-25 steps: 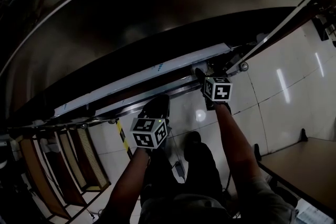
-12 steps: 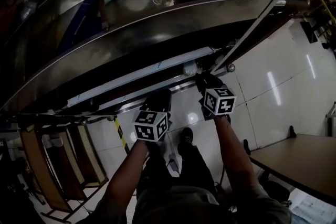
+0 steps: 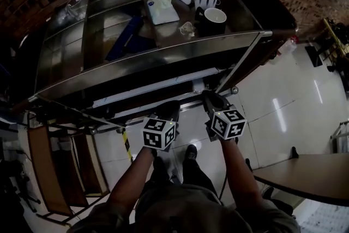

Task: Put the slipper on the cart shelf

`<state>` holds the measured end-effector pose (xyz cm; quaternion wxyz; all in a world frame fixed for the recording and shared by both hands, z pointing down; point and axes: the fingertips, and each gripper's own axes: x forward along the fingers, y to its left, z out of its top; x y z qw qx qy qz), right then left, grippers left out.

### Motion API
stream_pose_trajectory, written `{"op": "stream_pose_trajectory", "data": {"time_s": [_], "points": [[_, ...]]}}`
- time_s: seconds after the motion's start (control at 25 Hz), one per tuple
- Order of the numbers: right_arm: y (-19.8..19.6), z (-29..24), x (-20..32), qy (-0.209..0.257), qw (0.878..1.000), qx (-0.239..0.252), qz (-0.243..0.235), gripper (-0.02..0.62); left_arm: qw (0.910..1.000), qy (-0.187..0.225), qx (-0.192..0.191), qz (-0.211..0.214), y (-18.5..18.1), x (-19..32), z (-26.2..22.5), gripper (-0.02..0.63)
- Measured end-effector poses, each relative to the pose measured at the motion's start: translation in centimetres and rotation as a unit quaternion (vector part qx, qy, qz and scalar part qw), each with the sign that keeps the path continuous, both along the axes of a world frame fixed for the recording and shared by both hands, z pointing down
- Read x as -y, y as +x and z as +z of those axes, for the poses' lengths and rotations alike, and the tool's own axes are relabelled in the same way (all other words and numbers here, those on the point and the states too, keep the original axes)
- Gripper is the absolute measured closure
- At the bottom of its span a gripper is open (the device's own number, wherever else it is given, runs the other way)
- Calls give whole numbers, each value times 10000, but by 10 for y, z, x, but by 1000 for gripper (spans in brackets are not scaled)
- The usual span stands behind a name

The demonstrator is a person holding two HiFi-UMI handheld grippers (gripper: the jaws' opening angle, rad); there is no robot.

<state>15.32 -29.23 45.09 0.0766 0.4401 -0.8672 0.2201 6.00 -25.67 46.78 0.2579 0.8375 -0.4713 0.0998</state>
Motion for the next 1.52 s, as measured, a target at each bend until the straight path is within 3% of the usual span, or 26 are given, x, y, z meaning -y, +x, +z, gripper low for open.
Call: {"op": "stream_pose_trajectory", "data": {"time_s": [0.24, 0.68, 1.52], "points": [[-32, -65, -13, 438, 9980, 72, -460, 595, 9993, 356, 55, -106, -24, -6, -52, 598], [-86, -137, -36, 1066, 9871, 327, -1151, 595, 9944, 1015, 254, -174, -55, -15, -118, 598], [-95, -159, -47, 1233, 9830, 506, -1260, 595, 9927, 1183, 173, -154, -60, -22, -135, 598]]}}
